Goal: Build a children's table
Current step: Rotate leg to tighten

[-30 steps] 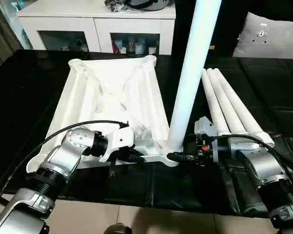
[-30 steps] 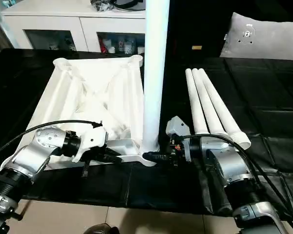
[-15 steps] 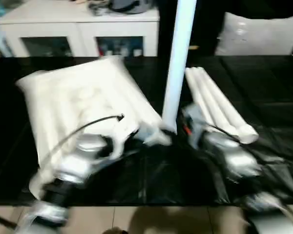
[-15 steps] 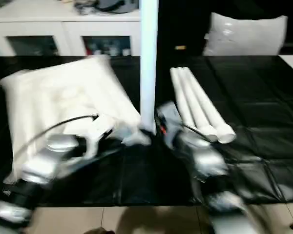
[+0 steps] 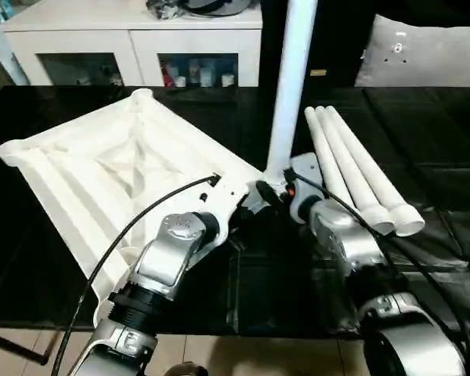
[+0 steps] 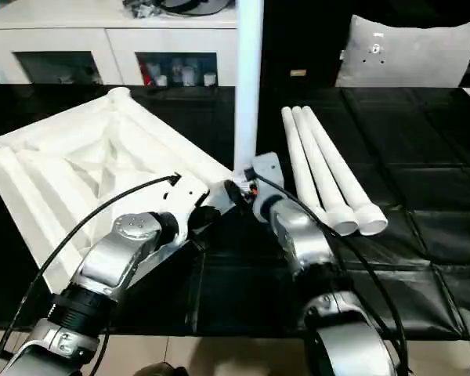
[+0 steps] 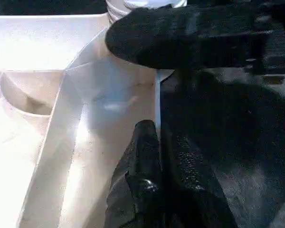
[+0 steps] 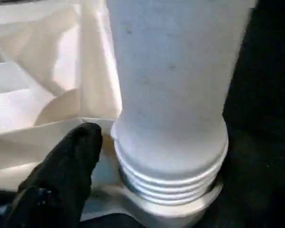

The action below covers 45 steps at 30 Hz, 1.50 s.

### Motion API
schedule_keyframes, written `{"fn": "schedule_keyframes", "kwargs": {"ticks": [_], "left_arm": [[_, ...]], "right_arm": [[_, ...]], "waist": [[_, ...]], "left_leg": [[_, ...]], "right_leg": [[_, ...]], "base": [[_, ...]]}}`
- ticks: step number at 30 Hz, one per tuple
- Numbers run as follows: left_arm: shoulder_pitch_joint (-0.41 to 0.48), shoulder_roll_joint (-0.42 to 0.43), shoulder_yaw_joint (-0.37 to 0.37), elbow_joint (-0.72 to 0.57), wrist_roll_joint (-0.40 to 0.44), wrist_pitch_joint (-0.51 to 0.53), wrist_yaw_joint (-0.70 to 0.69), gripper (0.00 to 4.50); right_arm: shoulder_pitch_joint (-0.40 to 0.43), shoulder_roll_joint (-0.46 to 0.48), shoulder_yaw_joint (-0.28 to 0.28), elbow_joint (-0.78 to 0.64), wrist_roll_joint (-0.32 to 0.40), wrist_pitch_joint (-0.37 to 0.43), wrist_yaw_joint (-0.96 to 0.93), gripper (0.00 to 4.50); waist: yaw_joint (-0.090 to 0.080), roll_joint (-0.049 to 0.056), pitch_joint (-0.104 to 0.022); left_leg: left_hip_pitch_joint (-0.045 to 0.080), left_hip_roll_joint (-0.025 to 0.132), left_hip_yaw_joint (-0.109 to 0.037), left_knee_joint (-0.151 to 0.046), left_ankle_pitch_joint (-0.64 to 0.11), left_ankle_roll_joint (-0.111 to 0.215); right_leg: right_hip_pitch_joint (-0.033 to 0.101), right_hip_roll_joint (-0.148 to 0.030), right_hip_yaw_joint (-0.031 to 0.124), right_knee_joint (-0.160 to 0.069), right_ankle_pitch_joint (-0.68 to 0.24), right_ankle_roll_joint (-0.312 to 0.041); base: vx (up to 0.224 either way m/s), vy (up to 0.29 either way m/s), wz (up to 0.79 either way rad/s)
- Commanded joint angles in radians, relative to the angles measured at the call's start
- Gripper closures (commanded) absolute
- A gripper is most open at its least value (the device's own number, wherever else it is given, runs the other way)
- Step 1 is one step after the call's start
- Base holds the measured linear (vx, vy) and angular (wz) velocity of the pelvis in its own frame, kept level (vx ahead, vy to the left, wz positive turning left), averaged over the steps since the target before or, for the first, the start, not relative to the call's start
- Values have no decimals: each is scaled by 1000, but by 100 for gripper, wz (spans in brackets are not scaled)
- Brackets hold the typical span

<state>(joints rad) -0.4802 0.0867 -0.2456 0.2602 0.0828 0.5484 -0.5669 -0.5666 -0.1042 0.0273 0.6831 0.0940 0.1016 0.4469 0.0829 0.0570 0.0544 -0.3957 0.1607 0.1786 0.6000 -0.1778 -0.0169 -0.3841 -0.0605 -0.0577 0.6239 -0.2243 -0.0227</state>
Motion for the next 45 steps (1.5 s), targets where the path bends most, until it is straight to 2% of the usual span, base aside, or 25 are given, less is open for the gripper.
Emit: {"fn": "schedule_keyframes", "kwargs": {"ticks": [1, 6, 9, 10, 11, 14, 17, 21, 22, 24, 28, 30, 31, 45], "left_arm": [[-21, 6, -1, -50, -16, -55, -21, 450], [-10, 64, -17, -30, -21, -107, -92, 450], [13, 127, -51, -29, -40, -154, -209, 450], [17, 146, -60, -26, -44, -172, -242, 450], [19, 163, -67, -24, -49, -186, -274, 450], [27, 225, -92, -19, -61, -237, -382, 450], [30, 262, -107, -13, -71, -280, -452, 450], [30, 307, -125, -2, -89, -337, -543, 450], [22, 345, -141, 10, -90, -370, -609, 450], [17, 356, -144, 17, -90, -382, -632, 450], [-2, 377, -151, 38, -89, -404, -675, 450], [-7, 378, -153, 43, -92, -407, -683, 450], [-12, 379, -154, 48, -93, -412, -689, 450], [-23, 376, -166, 76, -92, -446, -722, 450]], "right_arm": [[36, -12, 13, -30, 30, -1, 87, 20], [91, -105, 18, -129, 68, -17, 251, 7], [124, -197, 33, -207, 96, 6, 400, 7], [131, -221, 41, -225, 102, 15, 442, 7], [134, -242, 48, -240, 106, 19, 475, 7], [135, -296, 63, -260, 102, 15, 548, 7], [131, -323, 77, -257, 95, 1, 599, 7], [134, -356, 104, -273, 92, -12, 672, 7], [132, -365, 121, -275, 79, -45, 694, 7], [128, -367, 127, -272, 78, -46, 705, 7], [121, -370, 153, -272, 90, -28, 770, 7], [118, -372, 162, -272, 94, -19, 786, 35], [116, -371, 165, -269, 95, -16, 793, 35], [92, -345, 175, -239, 108, 4, 823, 159]], "waist": [[0, -4, -71], [9, -4, -71], [13, -4, -74], [12, 0, -74], [10, -3, -72], [15, 0, -70], [20, 2, -71], [30, 0, -72], [32, 0, -72], [31, 3, -72], [31, 2, -72], [31, 1, -72], [31, -1, -72], [32, -2, -74]], "left_leg": [[21, 73, -31, -62, -143, 79], [20, 74, -32, -61, -134, 81], [18, 75, -35, -57, -111, 103], [18, 75, -35, -56, -109, 106], [18, 76, -33, -57, -123, 107], [21, 78, -33, -59, -152, 96], [23, 80, -32, -60, -160, 80], [23, 81, -31, -60, -148, 81], [23, 81, -32, -59, -147, 81], [22, 80, -32, -60, -157, 78], [25, 81, -31, -62, -170, 68], [25, 82, -32, -62, -168, 67], [24, 81, -32, -61, -163, 69], [23, 82, -31, -59, -147, 73]], "right_leg": [[46, -95, 49, -71, 9, -237], [49, -97, 49, -72, 3, -227], [50, -95, 46, -67, 42, -231], [48, -95, 46, -65, 48, -234], [46, -94, 45, -68, 42, -240], [43, -95, 43, -72, -19, -240], [41, -95, 43, -70, -31, -244], [41, -95, 43, -65, -8, -246], [39, -96, 43, -65, -6, -246], [39, -95, 42, -64, -21, -244], [39, -95, 43, -64, -32, -249], [39, -96, 43, -63, -30, -252], [40, -97, 43, -63, -24, -255], [40, -97, 42, -59, -17, -257]], "base": [[0, 0, 0], [0, 0, 0], [0, 0, 0], [0, 0, 0], [0, 0, 0], [0, 0, 0], [0, 0, 0], [0, 0, 0], [0, 0, 0], [0, 0, 0], [0, 0, 0], [0, 0, 0], [0, 0, 0], [0, 0, 0]]}}
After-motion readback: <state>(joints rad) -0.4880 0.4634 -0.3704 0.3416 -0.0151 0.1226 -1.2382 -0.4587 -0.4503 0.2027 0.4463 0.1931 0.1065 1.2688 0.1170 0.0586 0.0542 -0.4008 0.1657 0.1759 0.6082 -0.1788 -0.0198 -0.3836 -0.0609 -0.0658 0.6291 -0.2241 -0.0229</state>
